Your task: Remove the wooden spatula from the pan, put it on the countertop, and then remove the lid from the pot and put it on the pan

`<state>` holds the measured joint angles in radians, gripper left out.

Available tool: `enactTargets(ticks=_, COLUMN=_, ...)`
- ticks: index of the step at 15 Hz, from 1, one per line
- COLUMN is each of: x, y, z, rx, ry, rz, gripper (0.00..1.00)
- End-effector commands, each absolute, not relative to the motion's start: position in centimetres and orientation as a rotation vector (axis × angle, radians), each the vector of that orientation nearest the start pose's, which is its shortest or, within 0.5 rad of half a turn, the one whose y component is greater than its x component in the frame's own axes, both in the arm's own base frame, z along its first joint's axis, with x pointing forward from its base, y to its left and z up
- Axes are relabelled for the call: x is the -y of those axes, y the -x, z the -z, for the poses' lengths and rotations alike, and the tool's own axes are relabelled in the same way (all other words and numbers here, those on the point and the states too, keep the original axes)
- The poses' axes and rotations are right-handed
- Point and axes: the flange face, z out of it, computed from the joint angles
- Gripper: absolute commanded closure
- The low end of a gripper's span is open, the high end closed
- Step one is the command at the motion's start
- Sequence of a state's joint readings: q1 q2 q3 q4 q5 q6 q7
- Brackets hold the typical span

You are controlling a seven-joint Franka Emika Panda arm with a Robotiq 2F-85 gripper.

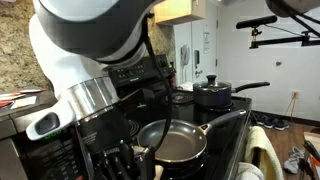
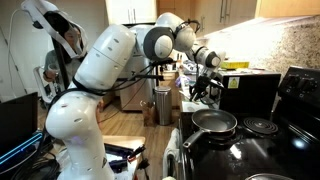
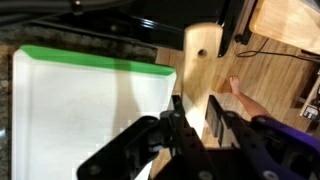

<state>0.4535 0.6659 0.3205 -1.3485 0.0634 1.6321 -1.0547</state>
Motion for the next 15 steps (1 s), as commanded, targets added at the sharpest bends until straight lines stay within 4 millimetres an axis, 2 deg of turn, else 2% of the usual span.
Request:
enactTargets(ticks=1, x=-47.3, y=-50.6, z=-32.3, rx=-2.453, ry=-2.267, rz=0.690, gripper=0.93)
enactTargets(ticks=4, x=-49.4, y=-50.3, z=-30.4, rx=-2.372, ry=-2.287, rz=0.722, gripper=0.93)
enactTargets(ticks=7, x=-50.9, y=-50.6, z=-27.5, rx=-2.244, ry=-2.277, rz=0.699, gripper=0.93)
enactTargets(ticks=11, x=-51.9, y=-51.4, z=-26.2, rx=-2.048, ry=-2.277, rz=0.604, gripper=0.93)
enactTargets(ticks=12, x=-53.1, y=-50.1, z=-24.4, rx=-2.024, ry=-2.285, rz=0.601, gripper=0.93)
enactTargets(ticks=15, x=-54.4, y=-48.8, z=-23.6, rx=-1.990, ry=-2.302, rz=0.582, gripper=0.93)
